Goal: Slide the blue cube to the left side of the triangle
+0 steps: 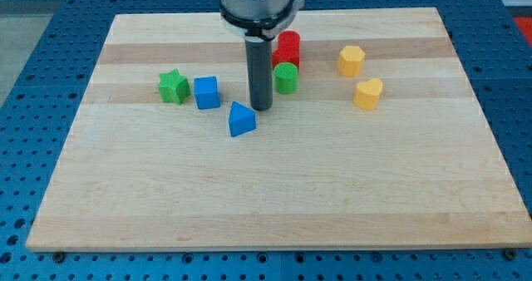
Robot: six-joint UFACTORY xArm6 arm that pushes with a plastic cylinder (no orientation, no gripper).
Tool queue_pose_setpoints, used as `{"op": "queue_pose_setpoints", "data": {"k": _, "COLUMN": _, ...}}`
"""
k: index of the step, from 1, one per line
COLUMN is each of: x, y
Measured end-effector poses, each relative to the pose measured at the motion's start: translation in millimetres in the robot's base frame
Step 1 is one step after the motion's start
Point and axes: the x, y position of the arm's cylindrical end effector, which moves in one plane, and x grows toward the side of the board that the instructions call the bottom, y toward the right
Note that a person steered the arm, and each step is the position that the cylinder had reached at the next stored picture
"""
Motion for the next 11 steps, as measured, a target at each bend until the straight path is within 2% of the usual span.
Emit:
{"op": "queue_pose_setpoints", "data": {"k": 3, "x": -32.7, "y": -12.9}}
{"op": "queue_pose_setpoints", "data": {"k": 6, "x": -69.4, "y": -57.7}}
{"op": "queue_pose_setpoints", "data": {"k": 7, "x": -67.5, "y": -72.5}}
{"op": "queue_pose_setpoints", "data": {"k": 10, "x": -11.9, "y": -77.7}}
{"op": "queue_pose_setpoints", "data": {"k": 11, "x": -14.7, "y": -79.6}}
